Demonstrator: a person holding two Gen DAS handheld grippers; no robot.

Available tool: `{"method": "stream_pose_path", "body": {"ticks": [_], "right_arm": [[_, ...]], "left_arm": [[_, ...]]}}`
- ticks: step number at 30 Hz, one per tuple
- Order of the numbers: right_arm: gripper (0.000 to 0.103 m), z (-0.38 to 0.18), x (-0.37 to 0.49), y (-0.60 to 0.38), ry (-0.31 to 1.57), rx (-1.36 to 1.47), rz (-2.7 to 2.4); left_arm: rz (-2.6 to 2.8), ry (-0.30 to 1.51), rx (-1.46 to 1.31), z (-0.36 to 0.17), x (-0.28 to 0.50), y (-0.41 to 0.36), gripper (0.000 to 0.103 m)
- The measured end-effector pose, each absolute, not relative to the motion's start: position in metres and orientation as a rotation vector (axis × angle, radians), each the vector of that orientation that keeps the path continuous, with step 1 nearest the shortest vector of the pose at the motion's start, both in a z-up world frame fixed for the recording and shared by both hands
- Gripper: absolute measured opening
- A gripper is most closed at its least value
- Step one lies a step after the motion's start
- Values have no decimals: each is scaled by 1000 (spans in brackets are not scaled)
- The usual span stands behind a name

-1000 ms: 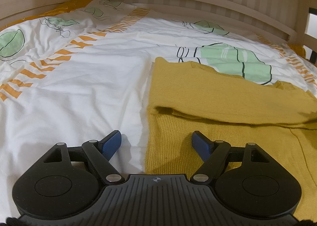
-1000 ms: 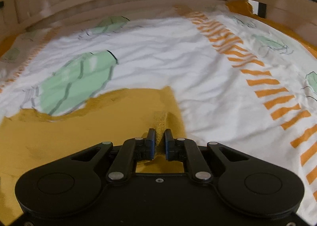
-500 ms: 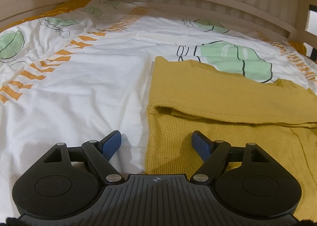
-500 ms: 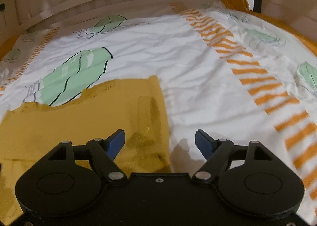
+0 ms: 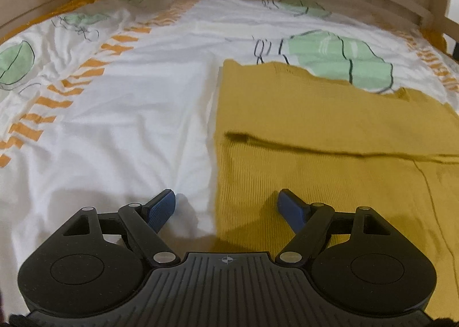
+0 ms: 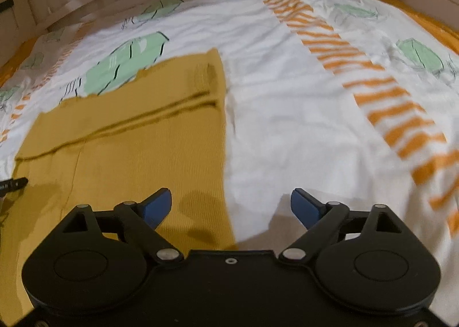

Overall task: Fold small clothes
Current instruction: 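Open the right gripper and withdraw from the folded side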

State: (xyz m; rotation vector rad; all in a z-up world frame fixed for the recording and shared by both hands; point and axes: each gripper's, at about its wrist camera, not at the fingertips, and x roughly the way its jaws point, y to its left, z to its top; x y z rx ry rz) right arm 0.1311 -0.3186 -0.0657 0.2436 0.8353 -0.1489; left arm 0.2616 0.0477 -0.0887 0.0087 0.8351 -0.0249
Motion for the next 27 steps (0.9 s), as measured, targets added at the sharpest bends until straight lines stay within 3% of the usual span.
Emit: {"method": "stream_pose_path", "body": {"ticks": [11,27], "right_arm": [[102,-77,83,-318,901,302,-140],[102,-78,44,-310,937,324,-128]], "left_arm": [[-80,945,-28,-74,206,68,78],[-111,989,-84,-75,118,88,78]]}}
